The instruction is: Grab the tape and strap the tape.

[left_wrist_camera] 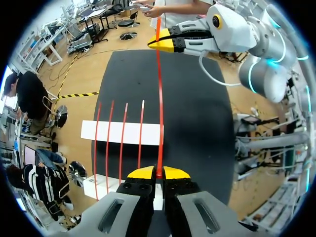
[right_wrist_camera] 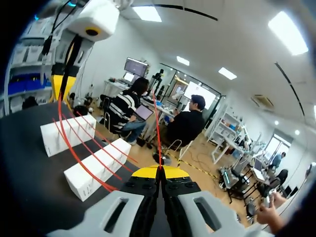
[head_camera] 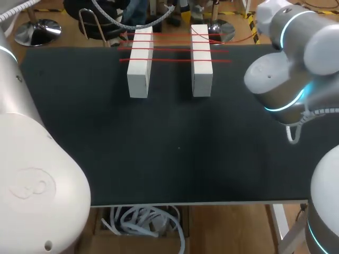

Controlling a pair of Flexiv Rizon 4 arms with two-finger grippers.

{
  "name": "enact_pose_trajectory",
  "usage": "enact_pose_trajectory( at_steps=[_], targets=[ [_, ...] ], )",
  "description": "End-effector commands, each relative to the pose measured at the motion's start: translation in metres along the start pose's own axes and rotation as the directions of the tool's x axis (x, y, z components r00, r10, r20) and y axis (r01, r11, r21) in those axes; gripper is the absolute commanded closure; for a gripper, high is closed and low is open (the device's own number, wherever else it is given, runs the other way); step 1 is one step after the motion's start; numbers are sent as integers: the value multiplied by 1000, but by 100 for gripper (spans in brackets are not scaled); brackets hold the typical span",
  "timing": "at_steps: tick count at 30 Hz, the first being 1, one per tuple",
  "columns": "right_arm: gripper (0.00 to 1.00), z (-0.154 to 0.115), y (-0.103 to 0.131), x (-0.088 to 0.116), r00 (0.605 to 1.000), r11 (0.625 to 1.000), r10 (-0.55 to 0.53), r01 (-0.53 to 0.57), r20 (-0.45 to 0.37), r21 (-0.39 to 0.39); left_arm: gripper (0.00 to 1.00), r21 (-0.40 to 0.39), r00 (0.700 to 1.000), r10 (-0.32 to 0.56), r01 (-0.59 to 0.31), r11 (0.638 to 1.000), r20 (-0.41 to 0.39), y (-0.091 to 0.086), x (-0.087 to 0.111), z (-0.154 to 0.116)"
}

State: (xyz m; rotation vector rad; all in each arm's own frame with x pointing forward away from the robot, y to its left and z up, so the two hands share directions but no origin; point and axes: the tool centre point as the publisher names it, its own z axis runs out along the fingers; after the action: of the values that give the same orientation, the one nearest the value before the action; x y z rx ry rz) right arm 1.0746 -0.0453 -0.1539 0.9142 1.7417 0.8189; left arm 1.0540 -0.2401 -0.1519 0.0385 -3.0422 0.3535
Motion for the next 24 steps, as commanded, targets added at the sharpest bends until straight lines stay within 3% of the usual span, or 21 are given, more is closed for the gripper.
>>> enact_pose_trajectory(
  at_steps=[1,8,16,24],
  targets=[
    [100,1,7,7,992,991,-75,63,98,120,100,-4,1000,-1,1,1000,-1,0,0,-1],
    [100,4,10,12,968,960,-243,231,62,159,100,-4,1000,-1,1,1000,-1,0,0,-1],
    [100,8,13,19,962,946,-270,261,25,195,100,-4,1000,-1,1,1000,-1,0,0,-1],
    [100,7,18,34,929,908,-370,365,-18,208,100,-4,1000,-1,1,1000,-1,0,0,-1]
  ],
)
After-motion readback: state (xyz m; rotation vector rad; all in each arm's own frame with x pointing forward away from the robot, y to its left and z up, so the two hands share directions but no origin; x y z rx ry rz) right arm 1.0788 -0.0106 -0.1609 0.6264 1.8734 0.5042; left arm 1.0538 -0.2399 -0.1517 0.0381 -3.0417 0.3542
